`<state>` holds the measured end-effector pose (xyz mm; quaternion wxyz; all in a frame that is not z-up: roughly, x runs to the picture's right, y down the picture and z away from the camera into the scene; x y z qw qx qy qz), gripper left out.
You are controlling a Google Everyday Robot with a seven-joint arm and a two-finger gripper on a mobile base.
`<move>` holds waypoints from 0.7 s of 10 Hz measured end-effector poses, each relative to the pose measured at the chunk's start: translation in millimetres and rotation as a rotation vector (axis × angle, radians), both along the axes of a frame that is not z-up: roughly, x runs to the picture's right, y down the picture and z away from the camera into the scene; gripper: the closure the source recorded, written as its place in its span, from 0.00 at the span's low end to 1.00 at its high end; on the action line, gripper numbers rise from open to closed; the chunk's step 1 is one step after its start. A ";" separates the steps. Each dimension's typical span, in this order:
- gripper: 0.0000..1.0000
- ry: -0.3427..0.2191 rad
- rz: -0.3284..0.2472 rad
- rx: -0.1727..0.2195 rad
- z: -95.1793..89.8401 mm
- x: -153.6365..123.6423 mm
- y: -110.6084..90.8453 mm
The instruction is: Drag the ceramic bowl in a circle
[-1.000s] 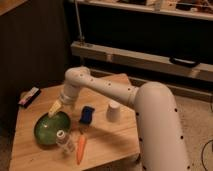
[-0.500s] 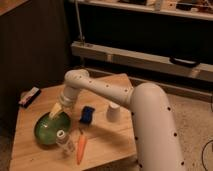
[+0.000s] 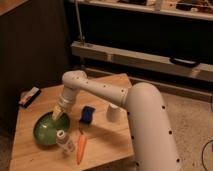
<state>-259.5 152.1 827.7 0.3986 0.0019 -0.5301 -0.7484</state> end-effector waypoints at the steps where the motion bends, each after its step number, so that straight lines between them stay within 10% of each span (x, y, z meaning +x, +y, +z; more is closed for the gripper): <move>1: 0.52 0.010 -0.005 -0.002 3.2 0.6 1.5; 7: 0.60 0.055 -0.021 -0.022 23.7 7.1 10.4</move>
